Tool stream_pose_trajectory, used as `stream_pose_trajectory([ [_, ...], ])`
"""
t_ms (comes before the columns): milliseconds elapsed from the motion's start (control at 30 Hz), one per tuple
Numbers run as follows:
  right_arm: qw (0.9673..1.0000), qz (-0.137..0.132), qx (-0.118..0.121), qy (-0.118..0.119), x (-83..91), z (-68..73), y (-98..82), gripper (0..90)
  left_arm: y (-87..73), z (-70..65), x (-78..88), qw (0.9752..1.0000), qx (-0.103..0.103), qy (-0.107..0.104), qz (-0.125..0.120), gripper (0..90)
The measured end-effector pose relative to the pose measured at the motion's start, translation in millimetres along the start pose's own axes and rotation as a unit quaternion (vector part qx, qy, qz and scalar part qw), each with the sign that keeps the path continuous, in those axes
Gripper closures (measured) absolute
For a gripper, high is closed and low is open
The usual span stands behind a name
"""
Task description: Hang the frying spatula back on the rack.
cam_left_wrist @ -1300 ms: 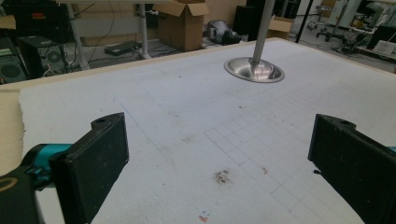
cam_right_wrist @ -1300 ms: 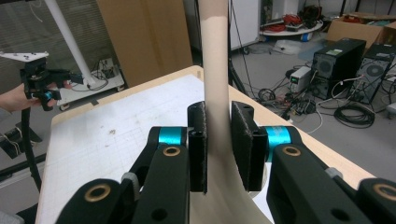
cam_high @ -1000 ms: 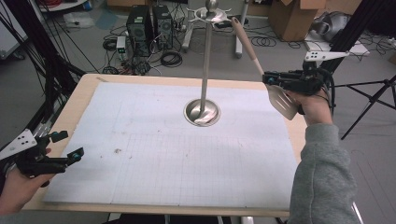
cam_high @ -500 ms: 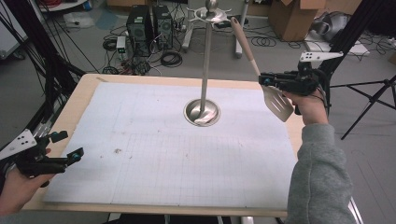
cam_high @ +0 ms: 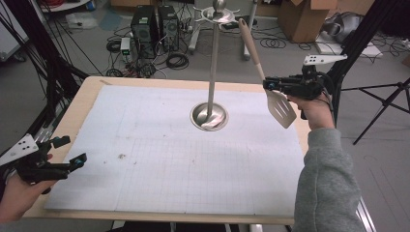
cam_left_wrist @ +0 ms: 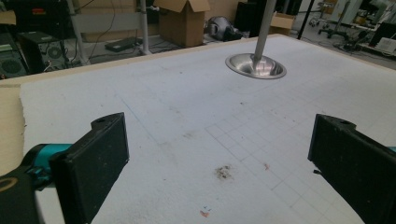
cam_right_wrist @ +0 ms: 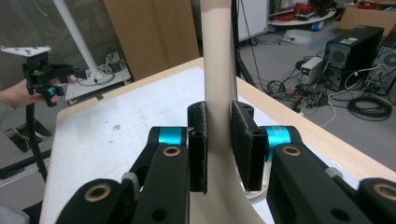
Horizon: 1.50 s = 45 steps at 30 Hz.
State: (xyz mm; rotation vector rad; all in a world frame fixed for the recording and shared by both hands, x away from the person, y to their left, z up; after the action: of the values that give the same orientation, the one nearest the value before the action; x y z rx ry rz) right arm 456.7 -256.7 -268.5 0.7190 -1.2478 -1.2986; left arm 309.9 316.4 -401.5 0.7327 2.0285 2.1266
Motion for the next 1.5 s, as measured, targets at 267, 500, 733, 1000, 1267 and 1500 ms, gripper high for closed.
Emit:
stream_pose_trajectory([
  [267,1.0,0.005,-0.002,-0.001,-6.2,-2.1,-1.6,77.3,-0.5,0.1,0.1,1.0,0.0,0.001,0.001,5.6],
  [500,1.0,0.007,-0.004,0.002,-10.3,-3.4,-2.7,77.3,-0.6,0.4,0.5,1.0,0.0,0.002,0.001,5.6],
  [733,1.0,0.01,0.0,-0.001,-13.6,-5.1,-3.1,77.3,-0.4,0.3,0.9,1.0,0.0,0.003,0.001,5.6],
  [1000,0.9999,0.014,0.001,-0.002,-19.9,-7.7,-4.0,77.3,-0.7,0.3,1.3,1.0,-0.002,0.002,0.001,5.6],
  [1267,0.9999,0.014,0.001,0.002,-26.5,-11.0,-5.0,77.0,-0.5,0.8,2.2,1.0,-0.001,0.004,0.0,5.6],
  [1500,0.9999,0.011,-0.002,0.004,-30.9,-14.0,-5.8,76.7,-0.7,0.9,3.0,1.0,0.0,0.004,0.0,5.6],
])
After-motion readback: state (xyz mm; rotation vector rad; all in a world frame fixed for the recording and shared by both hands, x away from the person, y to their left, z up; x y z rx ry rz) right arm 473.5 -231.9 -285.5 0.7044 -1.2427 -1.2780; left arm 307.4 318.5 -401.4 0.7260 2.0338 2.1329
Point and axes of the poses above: each handheld gripper's, and its own axes: x roughly backward along the jaws, y roughly out of its top, z roughly to its left, the point moved 8 cm from there along -x, roughly forward along the jaws, and after that the axes turned 15 degrees about y, right-handed, at the moved point
